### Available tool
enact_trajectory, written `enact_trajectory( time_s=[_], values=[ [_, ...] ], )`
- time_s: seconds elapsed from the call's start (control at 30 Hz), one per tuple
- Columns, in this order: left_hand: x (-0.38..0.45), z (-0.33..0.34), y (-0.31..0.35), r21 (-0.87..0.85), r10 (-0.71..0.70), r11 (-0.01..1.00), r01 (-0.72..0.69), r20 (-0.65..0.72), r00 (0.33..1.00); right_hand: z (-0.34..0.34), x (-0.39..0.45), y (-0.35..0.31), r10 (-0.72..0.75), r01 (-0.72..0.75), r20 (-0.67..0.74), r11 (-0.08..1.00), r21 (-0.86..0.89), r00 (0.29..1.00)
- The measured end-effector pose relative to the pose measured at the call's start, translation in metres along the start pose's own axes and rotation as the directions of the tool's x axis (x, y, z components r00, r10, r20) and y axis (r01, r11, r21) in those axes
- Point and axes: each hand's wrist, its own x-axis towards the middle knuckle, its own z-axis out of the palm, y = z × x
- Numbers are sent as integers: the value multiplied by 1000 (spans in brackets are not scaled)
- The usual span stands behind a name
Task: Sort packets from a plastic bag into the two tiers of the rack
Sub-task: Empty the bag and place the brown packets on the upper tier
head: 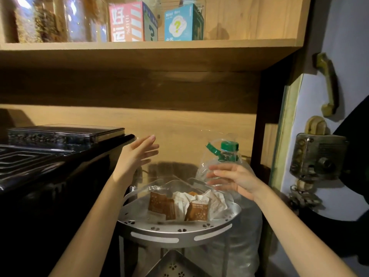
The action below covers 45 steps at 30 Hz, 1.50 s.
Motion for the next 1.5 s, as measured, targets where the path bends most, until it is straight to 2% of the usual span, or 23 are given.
enact_trajectory(
  time_s=[0.07,0.1,0.2,0.27,0.33,0.47,0.63,0.87,1.03,1.13,1.27,1.37,1.5],
  values=[
    [-3,-5,-7,18,-86,996,87,-50,995,1,1,-2,-11,12,-25,999,32,1000],
    [-6,-8,-9,22,-137,990,138,-23,990,1,2,-2,-18,20,-38,999,44,999],
    [-15,-16,-24,105,-270,961,255,172,947,1,4,-1,-32,38,-72,996,86,997],
    [-22,-17,-34,209,-300,945,251,251,920,1,4,0,-38,48,-88,991,121,995],
    [-26,-18,-40,246,-260,948,203,228,938,1,4,1,-55,72,-108,985,159,993],
    [-23,-15,-31,173,-131,980,103,159,979,1,8,0,-71,103,-152,970,219,986],
    [-12,-9,-17,179,-117,980,82,191,975,1,10,-13,-79,132,-200,955,267,977],
    [-9,-7,-4,96,4,995,-21,175,984,-1,8,-38,-136,172,-161,958,231,977],
    [-3,-4,10,67,78,994,-91,168,983,-2,9,-53,-171,209,-154,935,286,973],
    [1,-2,18,46,80,995,-89,170,982,-6,6,-54,-184,204,-90,919,338,979],
    [6,1,31,8,87,996,-89,138,987,-14,-1,-35,-126,122,17,981,152,992],
    [9,3,39,-6,95,995,-95,133,987,-11,-5,-22,-79,80,-41,996,26,996],
    [12,4,54,-57,119,992,-113,125,985,-9,-3,-31,-122,127,-121,991,37,985]
  ],
)
